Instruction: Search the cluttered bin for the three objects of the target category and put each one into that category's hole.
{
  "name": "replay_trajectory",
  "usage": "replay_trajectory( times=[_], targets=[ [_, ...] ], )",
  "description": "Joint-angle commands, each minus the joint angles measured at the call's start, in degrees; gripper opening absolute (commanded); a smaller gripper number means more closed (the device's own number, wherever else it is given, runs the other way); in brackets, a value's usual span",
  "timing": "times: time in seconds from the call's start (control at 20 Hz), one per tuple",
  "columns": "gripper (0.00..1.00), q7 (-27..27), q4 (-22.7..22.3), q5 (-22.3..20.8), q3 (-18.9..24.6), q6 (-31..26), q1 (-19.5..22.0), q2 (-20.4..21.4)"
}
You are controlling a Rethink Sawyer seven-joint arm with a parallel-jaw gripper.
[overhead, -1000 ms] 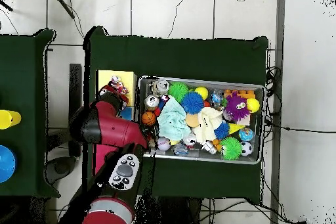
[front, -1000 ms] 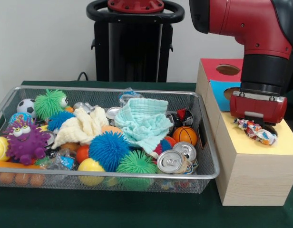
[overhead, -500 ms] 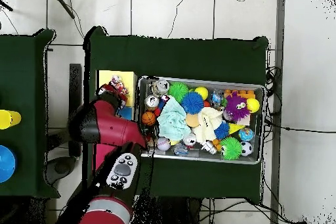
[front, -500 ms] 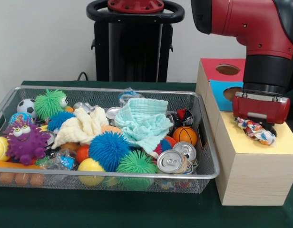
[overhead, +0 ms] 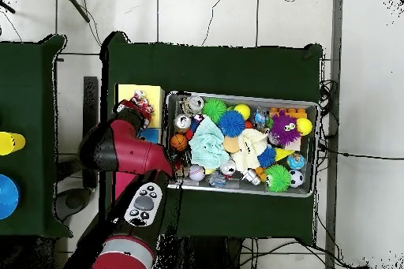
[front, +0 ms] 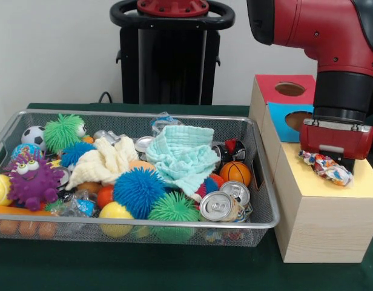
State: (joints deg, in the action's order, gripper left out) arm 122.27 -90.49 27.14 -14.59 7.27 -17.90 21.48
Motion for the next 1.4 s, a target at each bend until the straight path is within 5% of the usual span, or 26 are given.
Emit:
replay_trajectory(
  times=[0.05, 0.45, 0.65, 0.7, 1.4],
  targets=[
    [1.0, 5.15, -3.6, -2.67, 4.98, -7.25, 2.36, -7.79],
    [1.0, 4.25, -3.71, -2.52, 3.01, -10.9, 1.27, -6.4],
    [1.0, 3.68, -3.08, -2.12, -1.13, -19.63, -0.66, -4.21],
    [0.0, 3.91, -2.4, -2.51, -2.18, -21.79, -1.05, -4.17],
    [0.0, 3.27, -1.73, -4.87, -2.44, -27.58, 0.04, -2.25]
  ],
)
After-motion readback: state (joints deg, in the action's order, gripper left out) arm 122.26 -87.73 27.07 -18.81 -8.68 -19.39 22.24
